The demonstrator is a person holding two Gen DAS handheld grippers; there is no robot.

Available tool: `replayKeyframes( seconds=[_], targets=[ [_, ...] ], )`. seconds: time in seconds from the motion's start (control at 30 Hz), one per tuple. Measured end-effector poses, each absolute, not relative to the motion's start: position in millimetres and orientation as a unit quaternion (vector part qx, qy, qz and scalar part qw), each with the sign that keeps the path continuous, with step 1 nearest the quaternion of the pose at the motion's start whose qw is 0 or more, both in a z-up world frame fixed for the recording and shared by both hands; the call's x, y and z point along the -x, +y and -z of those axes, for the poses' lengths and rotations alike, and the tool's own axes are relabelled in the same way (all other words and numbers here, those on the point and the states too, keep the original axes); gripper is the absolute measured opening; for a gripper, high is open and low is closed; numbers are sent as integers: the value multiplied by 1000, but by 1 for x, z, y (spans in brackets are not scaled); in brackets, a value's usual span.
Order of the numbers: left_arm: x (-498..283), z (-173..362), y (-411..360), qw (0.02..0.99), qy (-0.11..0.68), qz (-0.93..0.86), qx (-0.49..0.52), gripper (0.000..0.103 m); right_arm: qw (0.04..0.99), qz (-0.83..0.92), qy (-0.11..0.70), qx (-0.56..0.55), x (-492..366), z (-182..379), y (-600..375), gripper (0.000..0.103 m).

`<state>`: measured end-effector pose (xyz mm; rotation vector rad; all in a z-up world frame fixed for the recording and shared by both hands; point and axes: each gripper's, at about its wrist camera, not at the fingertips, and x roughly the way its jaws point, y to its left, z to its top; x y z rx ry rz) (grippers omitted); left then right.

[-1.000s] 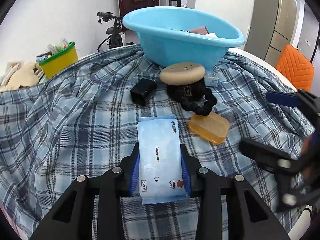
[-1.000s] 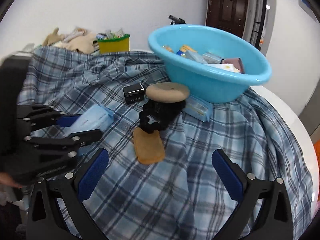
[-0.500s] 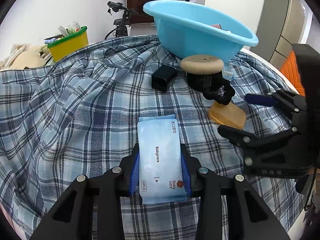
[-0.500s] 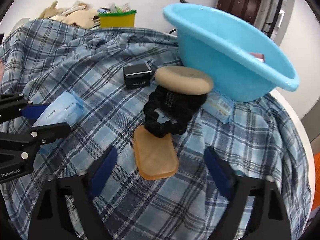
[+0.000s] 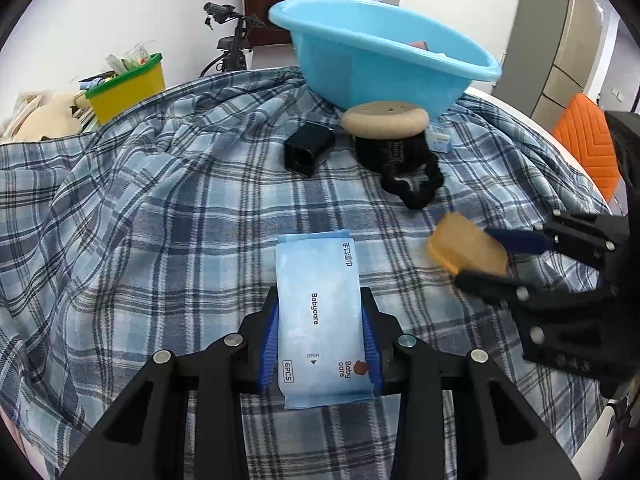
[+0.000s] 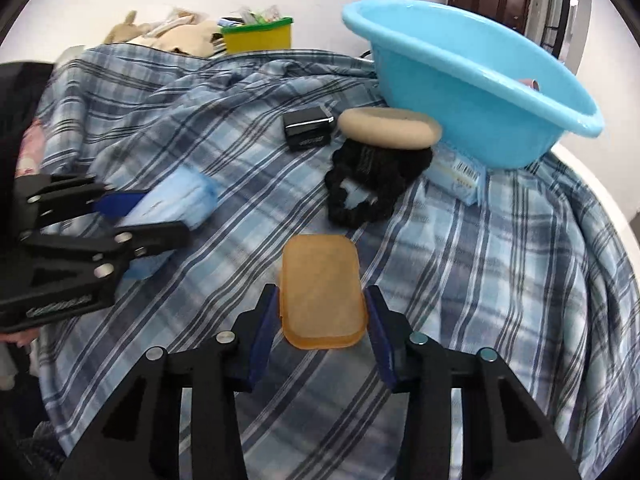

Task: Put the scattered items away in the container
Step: 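Grasp the orange soap box with the right gripper while the left holds the wipes, then carry the wipes pack and soap box up toward the blue basin with both grippers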

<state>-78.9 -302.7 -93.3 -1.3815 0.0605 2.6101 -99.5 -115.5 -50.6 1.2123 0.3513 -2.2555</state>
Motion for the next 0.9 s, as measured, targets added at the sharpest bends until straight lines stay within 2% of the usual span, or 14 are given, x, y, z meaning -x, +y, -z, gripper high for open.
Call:
replayKeyframes(
  seconds=[0.23, 0.57, 0.9],
  targets=[
    [74, 90, -292, 100, 27, -883, 458, 38, 260, 847, 140, -442, 80, 52, -109, 41],
    [73, 73, -275, 95, 21, -899, 427, 38, 162, 907, 101, -374, 63, 27, -77, 41],
    [64, 62, -243, 106, 21, -904, 414, 38, 98, 933, 29, -346, 50, -1, -10, 42]
  ],
)
